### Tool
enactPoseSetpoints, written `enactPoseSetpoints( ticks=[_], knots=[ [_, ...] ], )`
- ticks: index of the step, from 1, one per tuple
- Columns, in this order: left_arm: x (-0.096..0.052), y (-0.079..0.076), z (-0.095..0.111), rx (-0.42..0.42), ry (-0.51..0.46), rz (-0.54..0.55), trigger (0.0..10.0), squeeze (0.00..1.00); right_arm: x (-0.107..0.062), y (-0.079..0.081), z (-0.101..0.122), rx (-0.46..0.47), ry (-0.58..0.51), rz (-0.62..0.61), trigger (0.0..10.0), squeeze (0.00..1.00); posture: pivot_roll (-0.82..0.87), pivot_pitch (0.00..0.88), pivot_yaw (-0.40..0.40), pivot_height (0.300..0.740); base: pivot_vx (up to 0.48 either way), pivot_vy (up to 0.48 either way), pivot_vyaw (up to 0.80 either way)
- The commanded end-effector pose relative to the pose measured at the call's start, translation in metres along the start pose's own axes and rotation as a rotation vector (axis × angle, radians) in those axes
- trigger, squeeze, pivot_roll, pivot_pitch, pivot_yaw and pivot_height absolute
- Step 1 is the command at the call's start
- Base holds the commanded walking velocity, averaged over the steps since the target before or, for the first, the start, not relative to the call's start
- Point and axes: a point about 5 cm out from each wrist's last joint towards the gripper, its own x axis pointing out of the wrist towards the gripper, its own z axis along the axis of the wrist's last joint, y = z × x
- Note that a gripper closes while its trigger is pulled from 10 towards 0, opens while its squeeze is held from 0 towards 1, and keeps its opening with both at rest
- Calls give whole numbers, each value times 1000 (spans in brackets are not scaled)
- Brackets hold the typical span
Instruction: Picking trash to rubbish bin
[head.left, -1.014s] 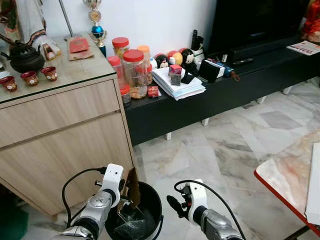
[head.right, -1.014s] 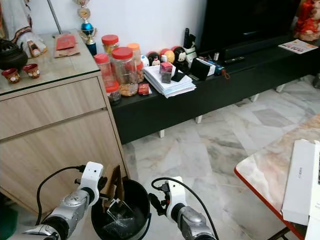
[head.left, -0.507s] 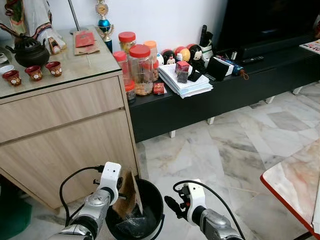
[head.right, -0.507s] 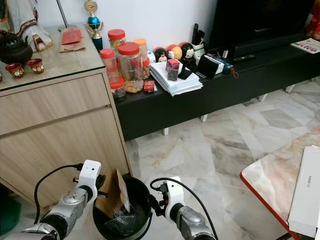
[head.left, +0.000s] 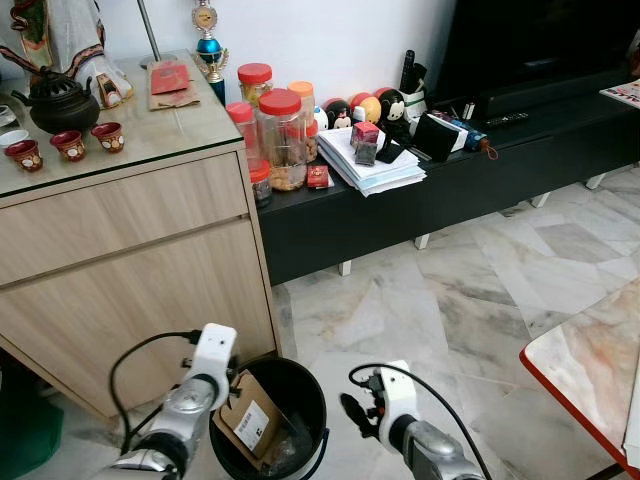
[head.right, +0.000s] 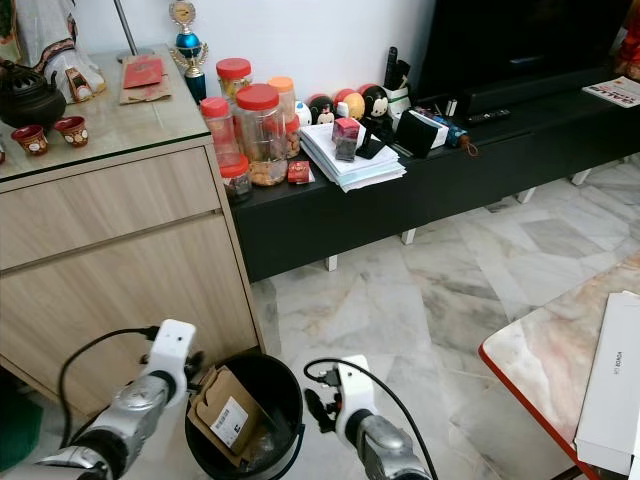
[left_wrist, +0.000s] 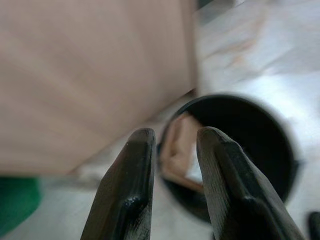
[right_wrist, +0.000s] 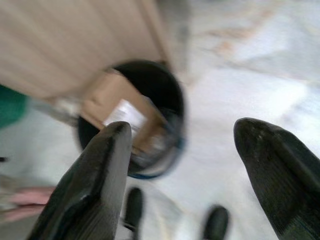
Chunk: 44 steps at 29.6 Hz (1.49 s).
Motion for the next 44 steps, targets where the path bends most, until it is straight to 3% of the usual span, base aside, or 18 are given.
enactPoseSetpoints(
  ticks=[1,6,10,11,14,21,32,44],
  knots=[
    [-6,7,-19,-1,65,45,10000,0,-2,-6,-3,-6,5,-66,10000,0,-43,17,18,740,0,0,0],
    [-29,26,-72,-21,223,168,10000,0,-12,-19,-26,48,63,-155,10000,0,-41,13,23,740,0,0,0],
    [-39,28,-91,-21,281,198,10000,0,-16,-21,-37,35,96,-184,10000,0,-40,7,22,740,0,0,0],
    [-49,28,-108,-50,328,222,10000,0,-19,-23,-45,41,115,-214,10000,0,-37,3,19,740,0,0,0],
    [-58,26,-122,-77,367,239,10000,0,-23,-26,-53,32,141,-247,10000,0,-38,0,18,740,0,0,0],
    [-64,24,-129,-85,387,246,10000,0,-26,-28,-59,37,155,-269,10000,0,-36,0,17,740,0,0,0],
    [-51,22,-110,-95,320,228,10000,0,-22,-24,-51,37,135,-249,10000,0,-38,0,17,740,0,0,0],
    [-57,21,-119,-95,349,227,10000,0,-24,-24,-56,41,144,-247,10000,0,-38,0,17,740,-20,0,0]
  ],
)
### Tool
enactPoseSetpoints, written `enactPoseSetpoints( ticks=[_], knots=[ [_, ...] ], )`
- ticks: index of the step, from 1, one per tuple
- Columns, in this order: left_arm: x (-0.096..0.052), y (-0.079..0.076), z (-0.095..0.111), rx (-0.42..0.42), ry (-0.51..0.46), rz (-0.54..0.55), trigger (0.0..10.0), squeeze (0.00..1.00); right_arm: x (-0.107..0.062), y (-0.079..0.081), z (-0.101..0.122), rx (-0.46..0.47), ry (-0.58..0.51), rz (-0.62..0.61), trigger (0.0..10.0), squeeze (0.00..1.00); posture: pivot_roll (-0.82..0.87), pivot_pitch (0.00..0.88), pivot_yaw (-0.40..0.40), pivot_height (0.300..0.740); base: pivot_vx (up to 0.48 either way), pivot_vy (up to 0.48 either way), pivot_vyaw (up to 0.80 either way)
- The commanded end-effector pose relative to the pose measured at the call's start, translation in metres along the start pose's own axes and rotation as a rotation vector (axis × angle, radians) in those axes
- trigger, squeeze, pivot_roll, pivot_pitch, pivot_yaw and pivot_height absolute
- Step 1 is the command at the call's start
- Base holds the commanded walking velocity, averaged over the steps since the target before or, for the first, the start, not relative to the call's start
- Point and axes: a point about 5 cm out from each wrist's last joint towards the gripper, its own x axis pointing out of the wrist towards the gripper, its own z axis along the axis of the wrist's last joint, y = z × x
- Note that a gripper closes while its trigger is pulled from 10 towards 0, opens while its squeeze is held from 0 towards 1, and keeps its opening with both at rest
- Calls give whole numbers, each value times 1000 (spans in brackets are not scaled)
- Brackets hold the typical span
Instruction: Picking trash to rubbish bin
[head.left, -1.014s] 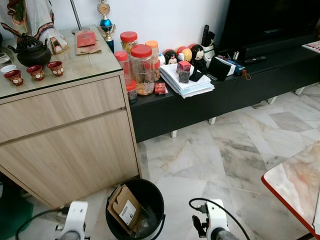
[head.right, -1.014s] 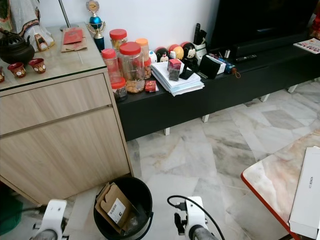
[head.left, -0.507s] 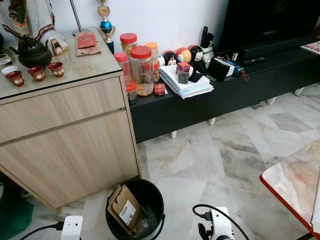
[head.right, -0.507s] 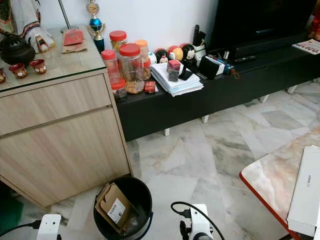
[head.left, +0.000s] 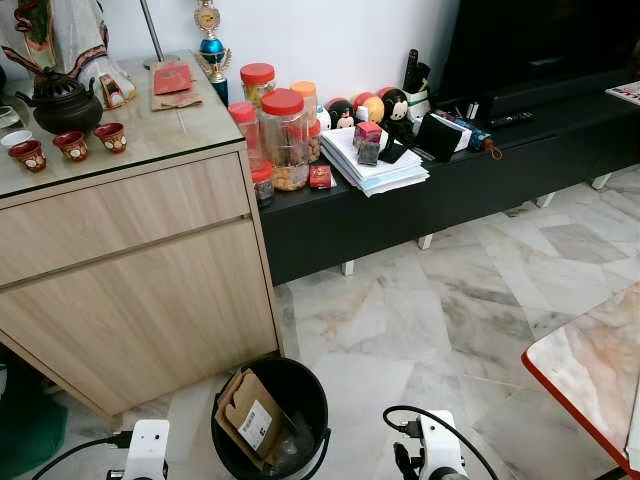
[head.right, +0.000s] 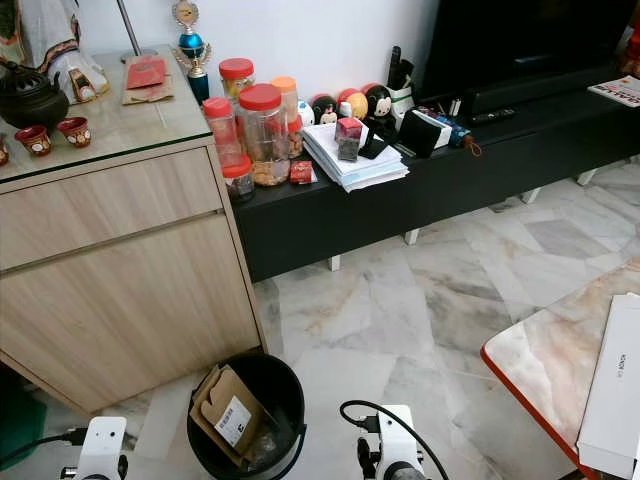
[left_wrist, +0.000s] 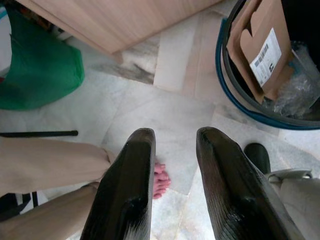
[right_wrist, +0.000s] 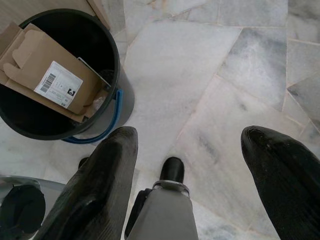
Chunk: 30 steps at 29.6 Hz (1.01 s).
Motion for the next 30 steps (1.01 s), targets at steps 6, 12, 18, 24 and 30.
enactPoseSetpoints(
  ticks=[6,12,18,24,30],
  knots=[
    [-1,1,-6,2,18,-1,10000,0,-1,0,-3,2,6,3,10000,0,-40,0,13,740,-240,0,0],
    [-1,0,-4,-9,11,-1,10000,0,0,0,-1,3,2,0,10000,0,-38,0,9,740,-242,0,0],
    [-1,-1,-4,-13,11,0,10000,0,0,0,0,7,-2,2,10000,0,-41,3,7,740,-252,0,0],
    [-2,-2,-6,-16,17,0,10000,0,0,0,0,6,-3,4,10000,0,-41,10,2,740,-257,0,0],
    [-2,-3,-6,-19,17,0,10000,0,0,0,1,4,-6,4,10000,0,-40,10,0,740,-255,0,0]
  ],
)
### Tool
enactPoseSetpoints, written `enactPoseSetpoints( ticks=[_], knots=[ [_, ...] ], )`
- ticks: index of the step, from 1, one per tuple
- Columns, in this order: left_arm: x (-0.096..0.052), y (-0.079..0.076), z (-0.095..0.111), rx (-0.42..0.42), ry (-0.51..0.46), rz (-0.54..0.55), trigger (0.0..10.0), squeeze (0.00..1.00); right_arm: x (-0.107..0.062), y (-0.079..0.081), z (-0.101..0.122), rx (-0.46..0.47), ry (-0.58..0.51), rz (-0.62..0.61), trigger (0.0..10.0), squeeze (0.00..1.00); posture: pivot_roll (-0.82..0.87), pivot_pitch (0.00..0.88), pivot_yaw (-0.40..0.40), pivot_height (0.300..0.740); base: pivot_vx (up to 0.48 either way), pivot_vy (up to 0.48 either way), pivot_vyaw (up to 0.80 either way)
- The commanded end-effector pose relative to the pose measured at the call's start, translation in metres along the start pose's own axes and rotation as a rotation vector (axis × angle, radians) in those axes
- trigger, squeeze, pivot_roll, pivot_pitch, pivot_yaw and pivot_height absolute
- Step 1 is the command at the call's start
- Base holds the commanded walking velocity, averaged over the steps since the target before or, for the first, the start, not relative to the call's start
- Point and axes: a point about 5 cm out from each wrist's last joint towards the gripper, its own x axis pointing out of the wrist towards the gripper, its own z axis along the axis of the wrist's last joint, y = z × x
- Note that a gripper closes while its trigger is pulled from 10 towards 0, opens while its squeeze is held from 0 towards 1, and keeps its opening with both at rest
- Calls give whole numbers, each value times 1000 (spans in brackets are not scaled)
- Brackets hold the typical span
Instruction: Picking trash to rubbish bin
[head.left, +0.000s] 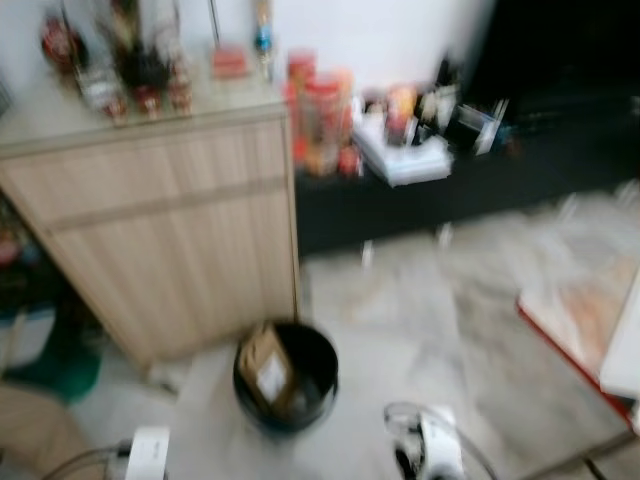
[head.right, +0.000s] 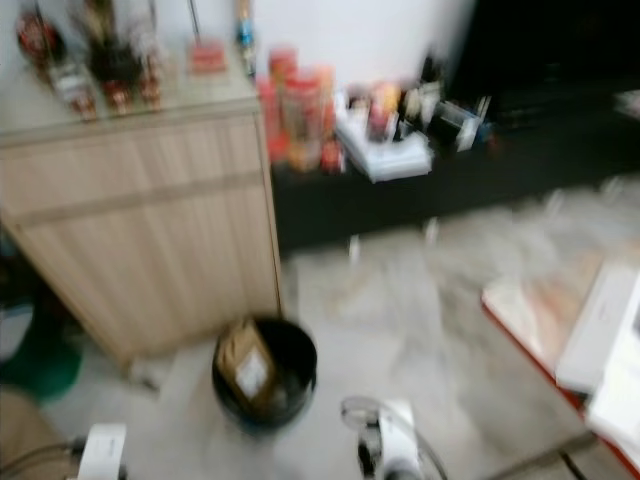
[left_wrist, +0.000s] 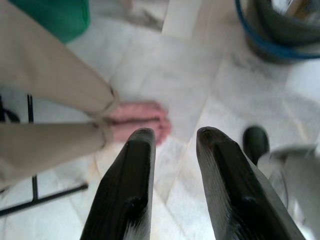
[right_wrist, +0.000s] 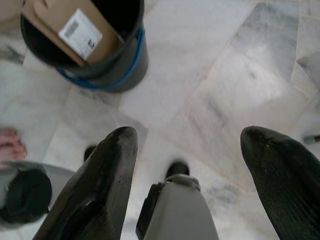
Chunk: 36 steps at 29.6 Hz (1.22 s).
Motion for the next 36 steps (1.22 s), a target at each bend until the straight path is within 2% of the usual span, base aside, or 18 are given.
enactPoseSetpoints(
  ticks=[1,15,29,36],
  knots=[
    [-2,-2,-7,-9,21,-2,10000,0,1,-7,7,-9,-18,-14,10000,0,-40,10,0,740,-255,0,0],
    [-1,-2,-5,-8,18,-2,10000,0,2,-4,11,-6,-28,-7,10000,0,-36,8,2,740,-254,0,0],
    [-1,0,-5,0,17,13,10000,0,2,-2,10,-3,-31,-2,10000,0,-35,6,6,740,0,0,0],
    [-1,1,-3,2,2,19,10000,0,3,1,19,-7,-64,9,10000,0,-35,4,9,740,0,0,0]
  ],
)
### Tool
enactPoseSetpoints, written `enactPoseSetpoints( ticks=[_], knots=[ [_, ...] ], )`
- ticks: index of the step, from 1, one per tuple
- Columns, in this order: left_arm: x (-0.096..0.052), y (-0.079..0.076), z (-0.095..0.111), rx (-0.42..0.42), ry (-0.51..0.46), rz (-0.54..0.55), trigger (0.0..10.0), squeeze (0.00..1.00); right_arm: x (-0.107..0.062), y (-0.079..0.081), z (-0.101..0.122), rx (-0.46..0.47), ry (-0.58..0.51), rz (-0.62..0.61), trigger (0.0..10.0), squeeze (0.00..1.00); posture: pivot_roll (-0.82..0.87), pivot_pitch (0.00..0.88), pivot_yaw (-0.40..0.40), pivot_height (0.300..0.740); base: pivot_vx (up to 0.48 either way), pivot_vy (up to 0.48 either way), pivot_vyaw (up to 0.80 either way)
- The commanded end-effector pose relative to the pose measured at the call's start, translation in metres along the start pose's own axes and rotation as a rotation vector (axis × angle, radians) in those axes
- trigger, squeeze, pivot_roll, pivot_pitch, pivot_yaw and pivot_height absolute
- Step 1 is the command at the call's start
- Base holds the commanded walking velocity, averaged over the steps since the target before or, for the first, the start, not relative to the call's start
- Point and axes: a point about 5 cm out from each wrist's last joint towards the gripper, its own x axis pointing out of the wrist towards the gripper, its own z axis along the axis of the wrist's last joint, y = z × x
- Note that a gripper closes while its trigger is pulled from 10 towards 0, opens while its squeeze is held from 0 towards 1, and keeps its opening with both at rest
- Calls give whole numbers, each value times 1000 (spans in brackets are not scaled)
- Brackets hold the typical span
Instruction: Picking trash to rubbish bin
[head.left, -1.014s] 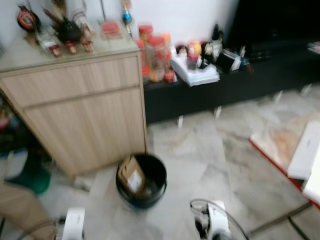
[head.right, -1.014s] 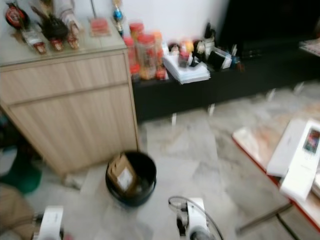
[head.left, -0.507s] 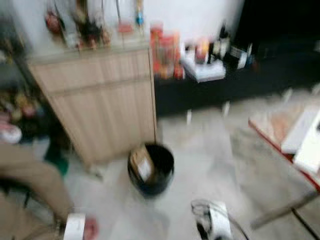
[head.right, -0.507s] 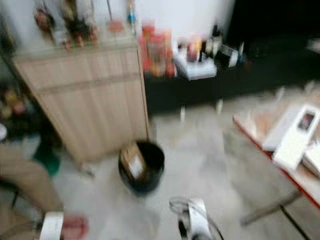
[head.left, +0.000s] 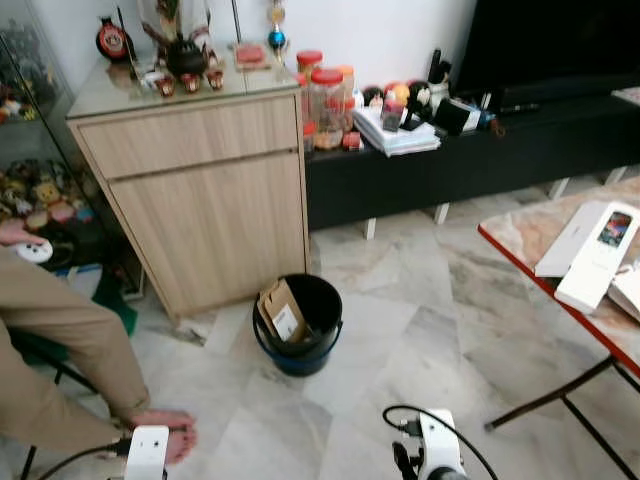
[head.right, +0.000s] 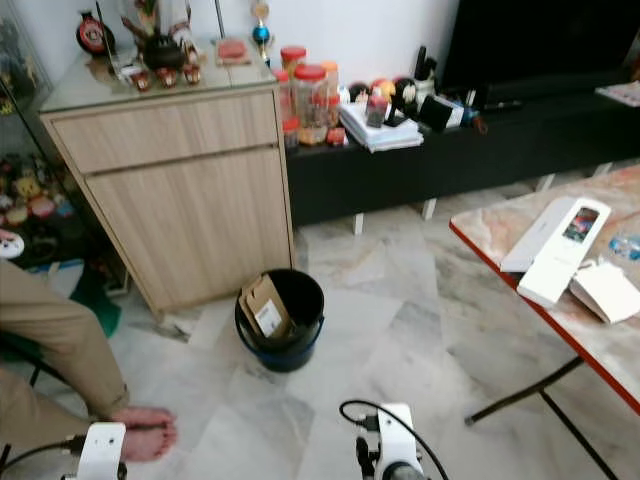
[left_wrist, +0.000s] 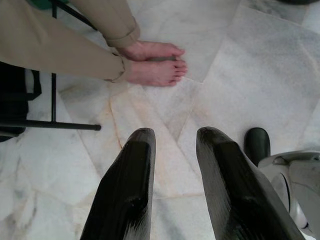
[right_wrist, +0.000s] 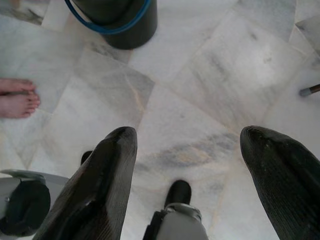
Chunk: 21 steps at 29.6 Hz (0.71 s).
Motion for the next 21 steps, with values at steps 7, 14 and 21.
enactPoseSetpoints(
  ticks=[7,14,21],
  knots=[
    [1,1,8,3,-40,11,10000,0,5,8,28,-13,-96,27,10000,0,-34,0,12,740,0,0,0],
    [3,4,16,2,-61,20,10000,0,8,12,44,-9,-143,36,10000,0,-33,0,17,740,0,0,0],
    [3,3,13,11,-54,20,10000,0,7,11,36,11,-113,30,10000,0,-34,0,21,740,0,0,-290]
  ],
)
